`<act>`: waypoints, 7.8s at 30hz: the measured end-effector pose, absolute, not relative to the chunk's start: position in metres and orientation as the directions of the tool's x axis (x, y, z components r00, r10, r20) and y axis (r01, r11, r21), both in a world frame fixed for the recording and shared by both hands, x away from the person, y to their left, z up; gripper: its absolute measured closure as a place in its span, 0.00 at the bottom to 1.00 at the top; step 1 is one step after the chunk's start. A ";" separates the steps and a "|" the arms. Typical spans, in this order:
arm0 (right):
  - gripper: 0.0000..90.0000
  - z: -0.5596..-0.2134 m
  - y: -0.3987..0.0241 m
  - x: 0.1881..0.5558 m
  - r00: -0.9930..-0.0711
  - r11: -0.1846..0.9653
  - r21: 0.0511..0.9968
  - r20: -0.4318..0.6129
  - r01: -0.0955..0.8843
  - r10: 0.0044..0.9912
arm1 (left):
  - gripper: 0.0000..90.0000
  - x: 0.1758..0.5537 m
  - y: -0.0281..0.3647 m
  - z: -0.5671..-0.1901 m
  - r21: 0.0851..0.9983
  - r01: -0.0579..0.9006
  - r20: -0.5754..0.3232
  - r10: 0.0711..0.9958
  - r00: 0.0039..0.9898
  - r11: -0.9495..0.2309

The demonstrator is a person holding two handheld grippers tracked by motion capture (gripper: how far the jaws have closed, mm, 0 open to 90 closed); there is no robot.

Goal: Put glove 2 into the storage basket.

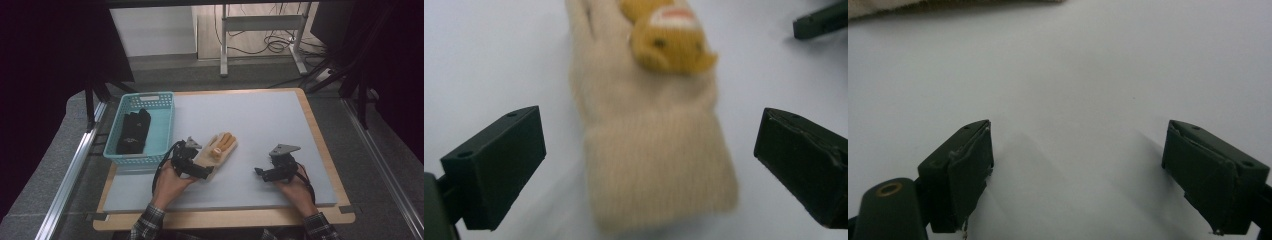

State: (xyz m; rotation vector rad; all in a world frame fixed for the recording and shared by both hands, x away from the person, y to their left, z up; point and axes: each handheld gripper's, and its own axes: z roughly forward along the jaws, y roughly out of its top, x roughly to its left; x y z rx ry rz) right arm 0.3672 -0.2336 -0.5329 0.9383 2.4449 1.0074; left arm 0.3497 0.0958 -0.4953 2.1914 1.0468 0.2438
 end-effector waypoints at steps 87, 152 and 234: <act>0.14 -0.533 -0.234 0.367 -0.726 0.530 0.719 -0.052 0.449 0.686 | 0.84 0.436 0.260 -0.435 0.504 0.842 0.006 0.976 0.217 -0.190; 0.14 -0.533 -0.234 0.367 -0.727 0.531 0.719 -0.054 0.448 0.685 | 0.29 0.462 0.247 -0.455 0.627 0.766 -0.099 0.961 0.258 -0.141; 0.14 -0.533 -0.234 0.367 -0.727 0.532 0.719 -0.054 0.448 0.685 | 0.00 0.364 0.203 -0.430 0.781 0.536 -0.050 0.823 0.566 -0.321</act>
